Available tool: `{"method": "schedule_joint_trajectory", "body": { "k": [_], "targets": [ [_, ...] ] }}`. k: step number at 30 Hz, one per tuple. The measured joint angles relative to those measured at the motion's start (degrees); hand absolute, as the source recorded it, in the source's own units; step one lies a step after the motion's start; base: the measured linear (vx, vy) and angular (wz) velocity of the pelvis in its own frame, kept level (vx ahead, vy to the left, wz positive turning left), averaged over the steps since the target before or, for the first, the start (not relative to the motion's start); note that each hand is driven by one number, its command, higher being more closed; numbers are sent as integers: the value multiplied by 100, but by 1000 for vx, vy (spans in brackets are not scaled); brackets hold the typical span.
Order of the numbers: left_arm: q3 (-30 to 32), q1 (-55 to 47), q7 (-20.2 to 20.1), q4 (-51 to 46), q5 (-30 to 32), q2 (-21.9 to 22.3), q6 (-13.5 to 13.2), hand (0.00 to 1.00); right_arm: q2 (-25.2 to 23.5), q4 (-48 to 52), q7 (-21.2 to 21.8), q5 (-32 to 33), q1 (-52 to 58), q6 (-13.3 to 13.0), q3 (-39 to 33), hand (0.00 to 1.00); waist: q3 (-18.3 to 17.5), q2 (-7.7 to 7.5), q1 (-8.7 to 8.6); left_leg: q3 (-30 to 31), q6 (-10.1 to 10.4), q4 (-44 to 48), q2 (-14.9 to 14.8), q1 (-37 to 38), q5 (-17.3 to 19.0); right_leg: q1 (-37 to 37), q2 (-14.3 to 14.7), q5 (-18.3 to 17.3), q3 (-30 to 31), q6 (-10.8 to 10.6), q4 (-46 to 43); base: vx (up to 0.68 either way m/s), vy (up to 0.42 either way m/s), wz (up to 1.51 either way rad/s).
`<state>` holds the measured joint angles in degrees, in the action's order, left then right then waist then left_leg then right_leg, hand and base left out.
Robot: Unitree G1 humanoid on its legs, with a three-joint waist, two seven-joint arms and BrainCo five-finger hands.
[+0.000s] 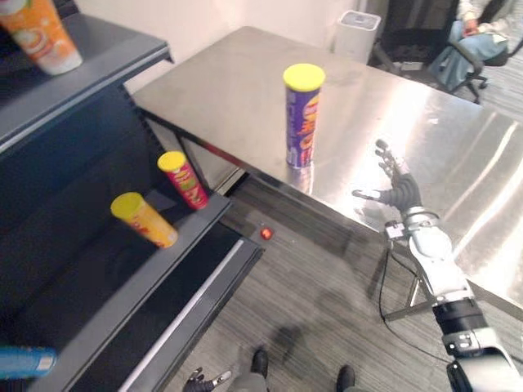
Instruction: Put the gum and the chips on the shelf.
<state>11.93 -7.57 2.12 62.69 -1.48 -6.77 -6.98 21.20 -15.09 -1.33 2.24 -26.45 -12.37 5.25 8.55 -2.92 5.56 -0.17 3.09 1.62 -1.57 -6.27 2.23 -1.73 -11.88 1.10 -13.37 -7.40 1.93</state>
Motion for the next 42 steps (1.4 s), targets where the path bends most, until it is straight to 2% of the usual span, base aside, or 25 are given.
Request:
{"method": "schedule_joint_trajectory", "body": {
  "k": [2, 8, 16, 24, 42],
  "targets": [
    [34, -3, 17, -1, -4, 2, 0, 0, -124, -170, -125, 0, -270, 22, 19, 0, 105, -11, 21, 134, 4, -34, 20, -74, -78, -4, -7, 0, -122, 0, 11, -47, -10, 30],
    [155, 3, 112, -130, -7, 41, 0, 0, -334, -434, -344, 0, -797, 142, 60, 0, 316, -32, 254, 290, 19, -151, 36, -177, -230, -12, -6, 8, -268, -6, 66, -26, -4, 18],
    [182, 8, 236, -181, -6, 58, 0, 0, -449, -611, -699, 3, -1624, 212, 164, 0, 333, -36, 278, 506, 27, -263, 42, -258, -340, -15, 1, 6, -486, -5, 68, -1, 2, 13],
    [194, 13, 333, -236, -4, 78, 1, 0, -663, -611, -1000, 30, -1648, 224, -97, 0, 342, -47, 294, 523, 43, -439, 11, -257, -446, -83, 22, 6, -492, -4, 74, 0, 1, 2],
    [187, 13, 437, -239, -3, 86, 0, 0, -671, -626, -1130, 50, -1830, 233, -279, 0, 343, -51, 291, 496, 58, -458, -37, -248, -456, -83, 59, 6, -476, -4, 96, 0, 0, 0]
  ]
}}
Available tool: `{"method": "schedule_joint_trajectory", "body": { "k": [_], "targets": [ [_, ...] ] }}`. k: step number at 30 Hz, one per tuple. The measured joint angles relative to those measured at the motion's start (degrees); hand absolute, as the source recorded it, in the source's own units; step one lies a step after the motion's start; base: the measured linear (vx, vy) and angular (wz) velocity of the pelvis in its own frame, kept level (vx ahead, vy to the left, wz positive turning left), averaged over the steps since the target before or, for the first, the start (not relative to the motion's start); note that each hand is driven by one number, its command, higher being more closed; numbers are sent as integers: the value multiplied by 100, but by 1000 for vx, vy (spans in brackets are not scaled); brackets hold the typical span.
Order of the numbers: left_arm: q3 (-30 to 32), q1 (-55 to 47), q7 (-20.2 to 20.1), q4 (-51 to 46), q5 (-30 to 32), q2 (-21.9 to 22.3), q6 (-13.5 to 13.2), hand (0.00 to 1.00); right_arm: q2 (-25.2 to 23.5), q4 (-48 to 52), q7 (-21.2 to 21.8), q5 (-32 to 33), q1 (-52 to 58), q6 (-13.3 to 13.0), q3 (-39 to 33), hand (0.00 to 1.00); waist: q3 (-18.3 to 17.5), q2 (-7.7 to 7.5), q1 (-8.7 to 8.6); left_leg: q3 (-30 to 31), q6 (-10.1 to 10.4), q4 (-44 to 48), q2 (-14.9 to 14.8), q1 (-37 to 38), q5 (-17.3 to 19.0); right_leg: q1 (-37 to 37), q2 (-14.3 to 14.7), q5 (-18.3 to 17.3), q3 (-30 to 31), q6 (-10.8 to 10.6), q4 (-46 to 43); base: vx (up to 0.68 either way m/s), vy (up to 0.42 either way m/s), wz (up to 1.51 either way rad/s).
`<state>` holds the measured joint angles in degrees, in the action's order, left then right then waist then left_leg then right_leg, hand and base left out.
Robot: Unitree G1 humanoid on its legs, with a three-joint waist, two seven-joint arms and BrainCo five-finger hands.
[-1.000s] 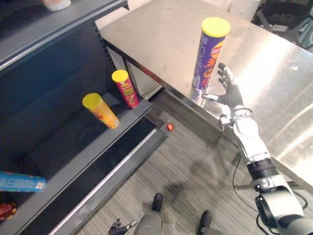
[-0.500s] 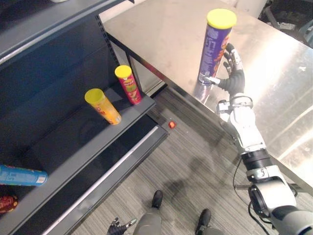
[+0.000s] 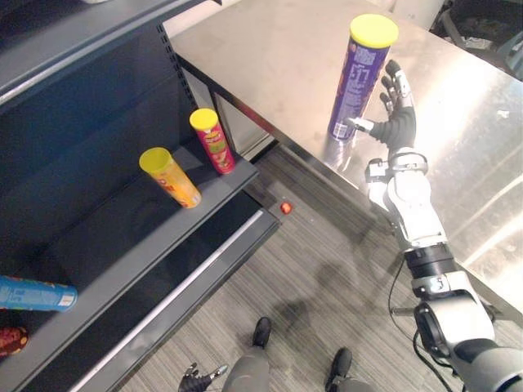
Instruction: Put the gum and the chips on the shelf.
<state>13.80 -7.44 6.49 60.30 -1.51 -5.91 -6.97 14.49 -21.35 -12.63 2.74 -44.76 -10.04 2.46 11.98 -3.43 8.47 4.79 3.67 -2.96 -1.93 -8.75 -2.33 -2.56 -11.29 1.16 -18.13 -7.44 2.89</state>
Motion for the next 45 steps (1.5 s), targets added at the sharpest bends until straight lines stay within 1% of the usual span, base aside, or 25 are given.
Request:
{"method": "schedule_joint_trajectory", "body": {
  "k": [4, 6, 10, 13, 14, 17, 21, 26, 31, 33, 40, 41, 42, 43, 45],
  "targets": [
    [-2, 0, 1, -1, 1, -1, 0, 0, -51, -40, -77, 2, -10, 0, -129, 0, -1, -2, 0, -4, 5, -4, -9, 2, -4, 0, 4, 0, 2, 0, 1, 0, 0, 0],
    [-4, -1, 3, 0, 1, -3, 0, 0, -87, -221, -105, 7, -66, 3, -215, 0, -2, -4, 0, -6, 15, -10, -39, 2, -11, 0, 9, 1, 1, 0, 2, 0, 0, 0],
    [-10, -1, 14, 0, 1, -3, 0, 0, -95, -273, -139, 7, -109, 6, -218, 0, -3, -5, -1, 16, 38, -103, -64, 5, -81, -19, 35, 1, -15, 1, 12, 0, -1, 2],
    [-19, 0, 20, -1, -2, -4, -2, 0, -96, -491, -206, 21, -264, 14, -235, 0, -3, -8, 18, 27, 46, -113, -81, 4, -93, -19, 54, 1, -20, 1, 17, 0, 0, 0],
    [-64, 31, 42, -13, -6, -5, -5, 0, -94, -663, -345, 269, -391, 17, -506, 0, -3, -8, 115, 31, 47, -114, -81, -5, -94, -23, 55, 1, -19, 1, 23, 0, 0, 0],
    [-113, 35, 78, -62, -16, -7, -4, 0, -101, -691, -348, 428, -441, 17, -562, 0, -3, -8, 129, 36, 47, -121, -77, -11, -94, -23, 54, 1, -24, 0, 37, 0, 0, 0],
    [-208, 39, 129, -104, -30, -31, -6, 0, -101, -898, -365, 484, -584, 25, -665, 0, -2, -10, 143, 47, 47, -122, -65, -45, -94, -36, 62, 1, -41, 0, 62, 3, 0, 1],
    [-279, 54, 197, -120, -61, -46, -10, 0, -100, -1064, -486, 504, -809, 26, -677, 0, -2, -10, 159, 59, 54, -108, -64, -164, -105, -131, 75, 9, -54, -6, 94, 7, -1, 1],
    [-339, 71, 214, -132, -63, -47, -16, 0, -100, -1121, -515, 504, -919, 86, -672, 0, 0, -9, 261, 65, 55, -85, -66, -186, -105, -135, 79, 9, -57, -5, 110, 13, -2, 0],
    [-340, 72, 214, -137, -63, -46, -32, 0, -103, -1141, -510, 502, -957, 108, -659, 0, 10, -12, 266, 72, 55, -85, -66, -197, -105, -139, 79, 8, -67, -5, 109, 0, 0, 0],
    [-346, 120, 218, -155, -62, -54, -37, 0, -131, -1301, -492, 501, -1149, 126, -629, 0, 134, -42, 286, 76, 56, -84, -66, -256, -106, -218, 84, 8, -55, -6, 86, 7, 0, 1],
    [-345, 168, 224, -161, -64, -55, -42, 0, -130, -1306, -448, 495, -1189, 135, -589, 0, 240, -52, 282, 129, 56, -69, -61, -309, -106, -228, 88, 8, -105, -5, 100, 65, 0, 14],
    [-345, 168, 225, -162, -64, -54, -44, 0, -130, -1327, -442, 494, -1188, 138, -573, 0, 244, -53, 282, 158, 56, -68, -60, -320, -107, -225, 89, 8, -128, -5, 104, 78, -2, 16],
    [-346, 168, 226, -163, -64, -54, -45, 0, -130, -1344, -440, 494, -1189, 146, -547, 100, 245, -53, 283, 182, 56, -68, -62, -321, -107, -217, 88, 8, -141, -5, 104, 39, -2, 9],
    [-347, 170, 227, -164, -65, -54, -49, 0, -131, -1345, -435, 492, -1190, 146, -532, 100, 245, -53, 295, 193, 56, -66, -70, -322, -107, -213, 82, 8, -146, -5, 103, 18, 0, 3]
  ]
}}
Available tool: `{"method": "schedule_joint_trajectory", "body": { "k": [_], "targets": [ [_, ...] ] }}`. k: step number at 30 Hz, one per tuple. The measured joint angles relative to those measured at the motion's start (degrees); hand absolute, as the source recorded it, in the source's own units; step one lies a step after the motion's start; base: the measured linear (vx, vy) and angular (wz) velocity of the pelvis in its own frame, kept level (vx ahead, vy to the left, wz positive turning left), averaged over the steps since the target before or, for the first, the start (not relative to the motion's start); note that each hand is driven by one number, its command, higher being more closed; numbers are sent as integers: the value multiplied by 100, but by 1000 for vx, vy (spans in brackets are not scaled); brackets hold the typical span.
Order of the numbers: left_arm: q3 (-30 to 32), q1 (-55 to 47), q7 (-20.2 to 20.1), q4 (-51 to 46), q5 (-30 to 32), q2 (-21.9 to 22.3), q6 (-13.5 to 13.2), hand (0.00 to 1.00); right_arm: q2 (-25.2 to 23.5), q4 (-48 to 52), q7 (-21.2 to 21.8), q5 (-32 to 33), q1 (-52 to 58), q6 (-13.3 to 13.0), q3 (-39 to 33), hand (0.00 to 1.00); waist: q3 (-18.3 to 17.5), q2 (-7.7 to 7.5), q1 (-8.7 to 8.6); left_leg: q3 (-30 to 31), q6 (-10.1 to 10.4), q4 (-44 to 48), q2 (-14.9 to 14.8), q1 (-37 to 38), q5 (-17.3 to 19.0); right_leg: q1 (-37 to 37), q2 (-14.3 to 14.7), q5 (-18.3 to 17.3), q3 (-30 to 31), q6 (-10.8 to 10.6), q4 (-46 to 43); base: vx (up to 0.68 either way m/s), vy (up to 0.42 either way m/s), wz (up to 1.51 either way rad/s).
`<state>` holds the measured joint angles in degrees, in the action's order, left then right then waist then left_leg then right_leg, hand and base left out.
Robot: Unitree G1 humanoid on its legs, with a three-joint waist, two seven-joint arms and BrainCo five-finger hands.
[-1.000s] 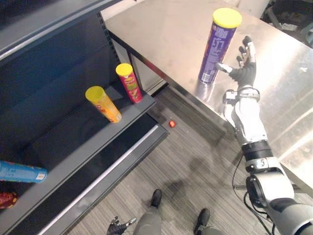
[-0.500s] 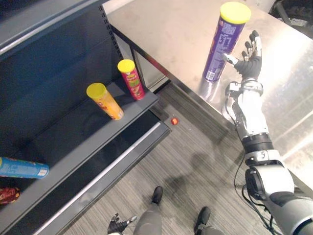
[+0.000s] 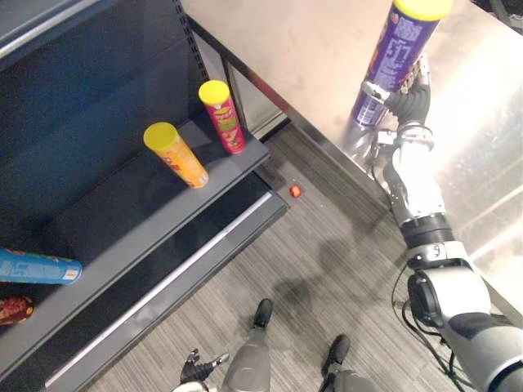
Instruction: Put the gum and the chips on the shelf.
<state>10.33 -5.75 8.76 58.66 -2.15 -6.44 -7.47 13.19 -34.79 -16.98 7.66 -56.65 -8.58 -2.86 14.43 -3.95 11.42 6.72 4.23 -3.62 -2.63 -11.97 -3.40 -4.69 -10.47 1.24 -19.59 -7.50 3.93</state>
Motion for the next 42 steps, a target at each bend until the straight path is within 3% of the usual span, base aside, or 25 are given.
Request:
{"method": "schedule_joint_trajectory", "body": {
  "k": [23, 30, 35, 38, 42],
  "targets": [
    [-91, 47, 11, 8, 8, -5, 6, 0, 31, -217, 103, -119, -177, 15, 122, 100, 131, 4, -13, -84, 1, 33, -22, 69, 1, 19, 3, -1, 104, 0, -24, -3, 1, -1],
    [35, 28, -20, -31, 80, -4, 35, 0, 177, 1074, 131, -557, 678, 118, 159, 100, 117, -18, -73, -145, 1, -22, -19, 279, 1, 174, -9, 0, 155, -2, -21, 1, 2, -3],
    [158, -92, -45, -43, 122, -26, 57, 0, 217, 2214, 336, -550, 1259, 87, 162, 100, -11, -153, -220, -318, 2, -78, -28, 475, 4, 225, 7, 5, 362, -9, -23, -1, 4, -21],
    [184, -156, -61, -21, 135, -37, 58, 0, 211, 2706, 472, -530, 1734, 45, 162, 100, -215, -214, -351, -357, 6, -149, -55, 595, 8, 284, 31, 5, 422, -9, -18, -8, -9, -13],
    [191, -159, -137, 40, 334, -50, 65, 0, 210, 3111, 678, -496, 2302, 25, 163, 100, -431, -254, -361, -466, 16, -174, -84, 721, 19, 300, 49, 6, 543, -11, -50, -19, -7, -14]
  ]
}}
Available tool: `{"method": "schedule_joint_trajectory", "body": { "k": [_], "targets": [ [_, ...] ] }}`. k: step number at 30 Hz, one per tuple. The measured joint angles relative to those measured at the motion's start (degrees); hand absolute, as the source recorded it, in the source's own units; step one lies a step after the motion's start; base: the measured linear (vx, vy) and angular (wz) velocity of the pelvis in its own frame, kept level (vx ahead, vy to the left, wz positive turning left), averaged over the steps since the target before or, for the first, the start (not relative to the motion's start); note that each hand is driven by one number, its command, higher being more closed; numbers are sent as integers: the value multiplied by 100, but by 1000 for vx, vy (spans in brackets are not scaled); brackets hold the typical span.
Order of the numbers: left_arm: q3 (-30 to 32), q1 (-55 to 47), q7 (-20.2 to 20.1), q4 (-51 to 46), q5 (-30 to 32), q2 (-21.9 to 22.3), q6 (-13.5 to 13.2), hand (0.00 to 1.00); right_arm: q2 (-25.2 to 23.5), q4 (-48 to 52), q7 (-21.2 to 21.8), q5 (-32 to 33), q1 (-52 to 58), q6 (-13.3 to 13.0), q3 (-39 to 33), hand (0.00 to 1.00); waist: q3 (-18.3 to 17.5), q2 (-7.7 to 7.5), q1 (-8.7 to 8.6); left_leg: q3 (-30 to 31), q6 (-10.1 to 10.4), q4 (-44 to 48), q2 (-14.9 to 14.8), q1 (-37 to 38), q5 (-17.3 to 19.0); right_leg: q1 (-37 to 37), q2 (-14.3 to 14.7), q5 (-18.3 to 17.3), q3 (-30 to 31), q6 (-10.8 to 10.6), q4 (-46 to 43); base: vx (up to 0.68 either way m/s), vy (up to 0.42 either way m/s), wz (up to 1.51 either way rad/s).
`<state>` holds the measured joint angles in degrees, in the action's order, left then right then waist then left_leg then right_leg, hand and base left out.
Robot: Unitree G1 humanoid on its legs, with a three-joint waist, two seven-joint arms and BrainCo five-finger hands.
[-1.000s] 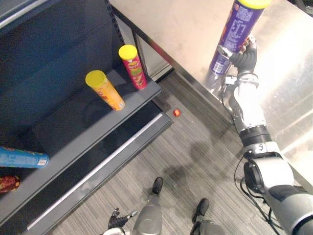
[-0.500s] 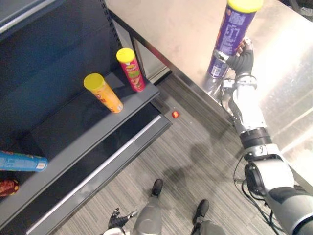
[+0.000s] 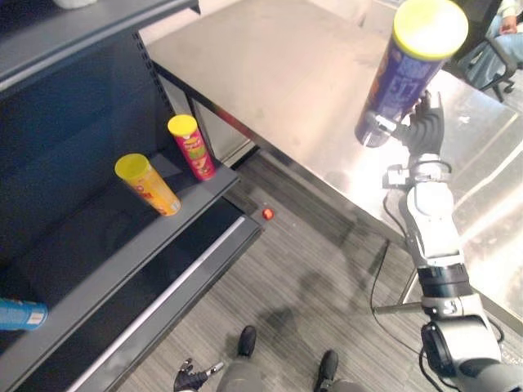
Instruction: Put the gum and the chips on the shelf.
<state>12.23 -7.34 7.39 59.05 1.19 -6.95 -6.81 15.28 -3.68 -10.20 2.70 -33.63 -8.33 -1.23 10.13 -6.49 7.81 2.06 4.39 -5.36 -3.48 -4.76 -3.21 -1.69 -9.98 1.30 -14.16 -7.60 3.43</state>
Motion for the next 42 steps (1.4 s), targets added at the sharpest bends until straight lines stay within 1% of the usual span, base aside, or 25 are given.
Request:
{"method": "schedule_joint_trajectory", "body": {
  "k": [2, 3, 8, 9, 10, 14, 15, 17, 21, 24, 26, 27, 28, 29, 30, 31, 32, 33, 34, 35, 36, 37, 38, 40, 42],
  "targets": [
    [45, -31, -41, 16, 11, 3, 16, 0, -4, 344, 170, 18, 403, -3, 2, 100, -122, -16, -46, -17, 0, 0, -5, 15, 0, -6, 2, 0, 31, 0, -22, -25, -2, -5],
    [79, -80, -57, 12, 11, 3, 36, 0, -21, 489, 273, 39, 580, -25, 6, 100, -162, -28, -112, -20, 1, 0, -5, 44, 1, -1, 1, 0, 39, 0, -36, -26, -1, -4],
    [170, -201, -112, 35, 19, 2, 85, 0, -61, 832, 477, 258, 1172, -129, -26, 100, -335, -47, -186, -149, 17, -2, -15, 200, 34, 42, 0, 6, 189, -10, -74, -37, -1, -15],
    [176, -235, -115, 45, 23, -2, 87, 0, -67, 889, 555, 291, 1305, -166, -29, 100, -371, -45, -259, -141, 25, -2, -19, 214, 41, 63, 2, 6, 184, -10, -74, -42, -5, -3],
    [181, -271, -115, 44, 23, -1, 88, 0, -67, 968, 583, 301, 1444, -178, -34, 100, -414, -37, -285, -145, 35, -3, -20, 223, 48, 64, 2, 6, 193, -12, -74, -41, -5, -2],
    [178, -330, -141, 49, 24, 6, 89, 0, -118, 1005, 695, 532, 1803, -217, -45, 100, -491, -8, -302, -159, 41, -3, -24, 283, 52, 103, 5, 6, 206, -12, -87, -20, -5, -3],
    [177, -342, -144, 79, 24, 6, 90, 0, -193, 1005, 761, 684, 1951, -217, -43, 100, -543, 4, -302, -156, 41, -2, -25, 283, 53, 105, 6, 6, 203, -11, -88, 0, 0, 0],
    [178, -366, -146, 99, 24, 12, 94, 0, -328, 1005, 810, 762, 2150, -216, -41, 100, -588, 32, -307, -135, 41, -2, -19, 307, 52, 145, 2, 6, 186, -11, -90, 9, -7, 6],
    [245, -367, -152, 205, 23, 44, 113, 0, -413, 994, 830, 1100, 2408, -214, 61, 100, -603, 97, -310, 129, 68, 140, -4, 288, 75, 332, -3, -35, -76, 37, -146, -1, -15, 31],
    [321, -358, -159, 202, 6, 81, 115, 0, -501, 938, 828, 1140, 2412, -217, 204, 100, -559, 176, -292, 638, 132, 543, 28, -1, 141, 424, 4, -211, -503, 71, -355, -55, -43, 81],
    [404, -352, -148, 201, -48, 187, 124, 0, -512, 752, 826, 1191, 2343, -221, 393, 100, -463, 318, -226, 1189, 199, 739, 36, -219, 117, 522, 54, -390, -1022, 104, -533, -113, -79, 111],
    [412, -355, -146, 207, -50, 214, 132, 0, -511, 688, 825, 1192, 2316, -218, 438, 100, -427, 370, -189, 1308, 225, 734, 37, -238, 104, 533, 68, -457, -1125, 137, -604, -135, -88, 103],
    [464, -356, -139, 197, -52, 293, 149, 0, -510, 664, 813, 1185, 2302, -218, 468, 100, -363, 482, -95, 1466, 298, 687, 26, -336, 68, 501, 75, -612, -1341, 143, -812, -146, -86, 76],
    [520, -361, -133, 183, -52, 354, 149, 0, -512, 657, 811, 1185, 2262, -218, 473, 100, -327, 541, -66, 1519, 295, 632, -1, -372, 60, 452, 59, -682, -1448, 166, -918, -172, -92, 90],
    [631, -373, -111, 185, -75, 444, 181, 0, -513, 647, 785, 1179, 2219, -218, 477, 100, -296, 665, 31, 1263, 145, 410, -118, -438, 182, 393, 72, -718, -1666, 204, -981, -163, -86, 95],
    [741, -366, -94, 197, -108, 448, 197, 0, -530, 643, 759, 1166, 2208, -217, 473, 100, -311, 581, 46, 465, -432, 245, -228, -521, 569, 358, -21, -677, -1796, 261, -827, -158, -57, 100],
    [803, -336, -93, 202, -112, 407, 199, 0, -536, 639, 759, 1137, 2203, -225, 438, 100, -288, 491, 40, -86, -608, 292, -253, -614, 565, 316, -140, -669, -1947, 268, -801, -103, -9, 113],
    [870, -312, -81, 224, -115, 405, 202, 0, -602, 636, 712, 1111, 2203, -231, 287, 100, -281, 452, 15, -1109, -802, 698, -273, -828, 285, 243, -377, -659, -2201, 282, -886, -23, 34, 112],
    [894, -359, -76, 251, -114, 466, 206, 0, -619, 635, 613, 1085, 2204, -231, 84, 100, -321, 555, -3, -1955, -998, 1290, -359, -916, 162, 167, -500, -669, -2442, 288, -1014, 14, 38, 105],
    [893, -403, -73, 249, -114, 516, 203, 0, -628, 631, 557, 1085, 2213, -231, -20, 100, -349, 634, -13, -2245, -1060, 1496, -423, -881, 119, 136, -521, -672, -2535, 285, -1084, 70, 81, 98],
    [894, -480, -65, 252, -109, 607, 209, 0, -619, 611, 499, 1081, 2241, -230, -207, 100, -428, 774, -69, -2502, -935, 1399, -406, -799, 133, 100, -538, -722, -2707, 229, -1244, 64, 112, 94],
    [892, -487, -57, 249, -110, 601, 205, 0, -640, 573, 443, 1081, 2243, -224, -375, 100, -445, 819, -119, -2442, -745, 1165, -340, -783, 1, 103, -590, -771, -2878, 184, -1284, 63, 108, 94],
    [894, -493, -62, 246, -111, 582, 203, 0, -688, 537, 420, 1079, 2244, -205, -474, 100, -433, 791, -122, -2310, -575, 928, -259, -732, -122, 130, -603, -751, -2985, 154, -1257, 41, 65, 69],
    [897, -526, -47, 246, -107, 552, 233, 0, -806, 499, 427, 1080, 2281, -197, -518, 100, -414, 714, -132, -2145, -465, 347, -106, -502, -250, 291, -565, -689, -3255, 53, -1236, 49, 56, 55],
    [884, -522, -45, 236, -89, 518, 234, 0, -901, 501, 434, 1079, 2274, -197, -522, 100, -431, 674, -136, -1961, -491, -13, 22, -393, -456, 375, -584, -680, -3430, 41, -1221, 46, 53, 56]
  ]
}}
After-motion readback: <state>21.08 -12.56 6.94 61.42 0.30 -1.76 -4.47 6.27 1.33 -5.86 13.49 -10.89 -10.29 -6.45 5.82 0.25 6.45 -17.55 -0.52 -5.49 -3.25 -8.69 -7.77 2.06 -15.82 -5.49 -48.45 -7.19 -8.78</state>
